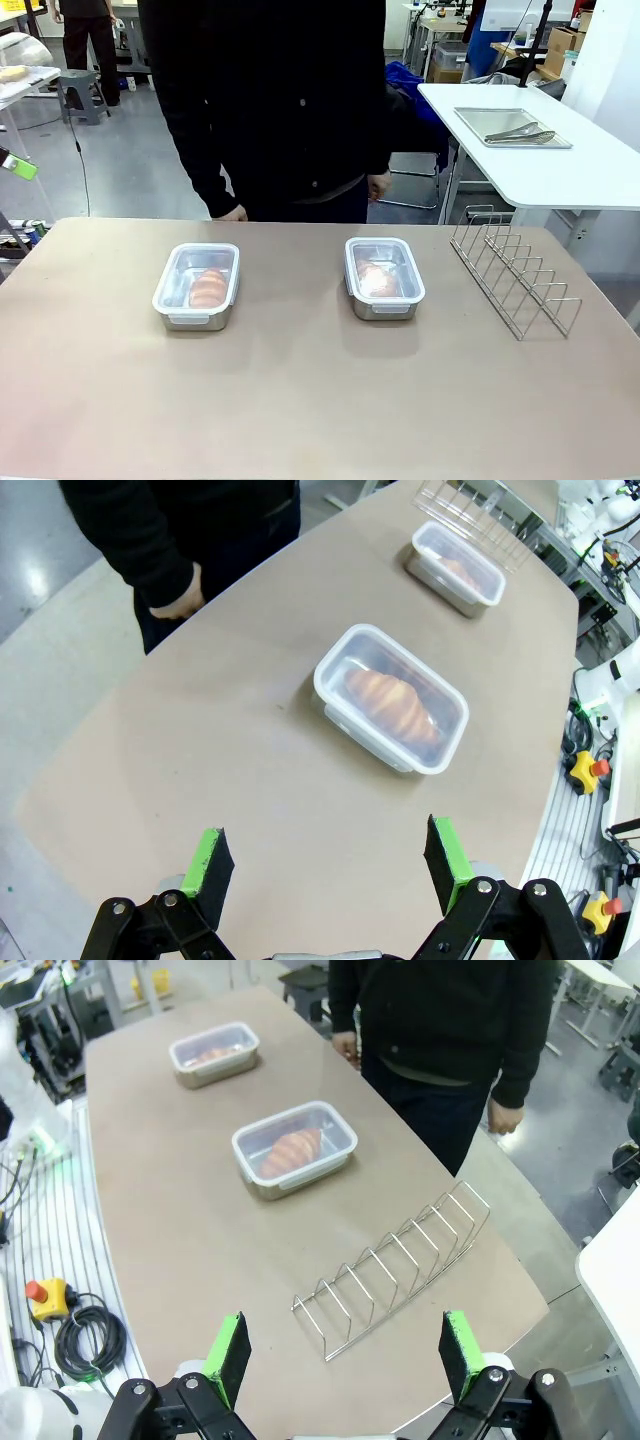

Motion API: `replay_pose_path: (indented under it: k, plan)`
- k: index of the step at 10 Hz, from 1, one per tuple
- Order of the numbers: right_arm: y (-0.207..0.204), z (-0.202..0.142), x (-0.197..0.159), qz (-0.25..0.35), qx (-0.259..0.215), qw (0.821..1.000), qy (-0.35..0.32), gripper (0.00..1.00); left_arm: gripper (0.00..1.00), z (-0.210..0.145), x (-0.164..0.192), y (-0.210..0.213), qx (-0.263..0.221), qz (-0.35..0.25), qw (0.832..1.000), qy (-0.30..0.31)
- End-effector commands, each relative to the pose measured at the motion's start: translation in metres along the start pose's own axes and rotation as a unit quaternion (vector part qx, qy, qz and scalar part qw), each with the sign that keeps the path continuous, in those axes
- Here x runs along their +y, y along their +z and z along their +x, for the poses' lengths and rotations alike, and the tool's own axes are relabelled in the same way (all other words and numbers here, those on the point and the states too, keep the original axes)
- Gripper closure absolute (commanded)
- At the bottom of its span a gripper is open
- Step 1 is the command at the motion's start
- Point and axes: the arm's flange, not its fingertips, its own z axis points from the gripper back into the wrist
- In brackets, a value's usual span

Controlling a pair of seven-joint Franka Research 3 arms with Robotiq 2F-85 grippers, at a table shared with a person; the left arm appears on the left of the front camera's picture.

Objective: Place the bread in airtight containers.
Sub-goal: Release when the human grabs the Airtight Container lid.

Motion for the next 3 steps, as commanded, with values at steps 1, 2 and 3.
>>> replay_pose_path:
  k: [1, 2, 3]
  plan:
    - [0.0008, 0.0037, 0.0005, 0.000, -0.008, 1.000, -0.003, 0.00, 0.00, 0.0007, -0.0035, -0.0004, 0.005, -0.001, 1.000, -0.005]
    - [0.0008, 0.0037, 0.0005, 0.000, -0.008, 1.000, -0.003, 0.00, 0.00, 0.0007, -0.0035, -0.0004, 0.005, -0.001, 1.000, -0.005]
    - [0.0008, 0.0037, 0.0005, 0.000, -0.008, 1.000, -0.003, 0.00, 0.00, 0.0007, -0.0035, -0.0004, 0.005, -0.001, 1.000, -0.005]
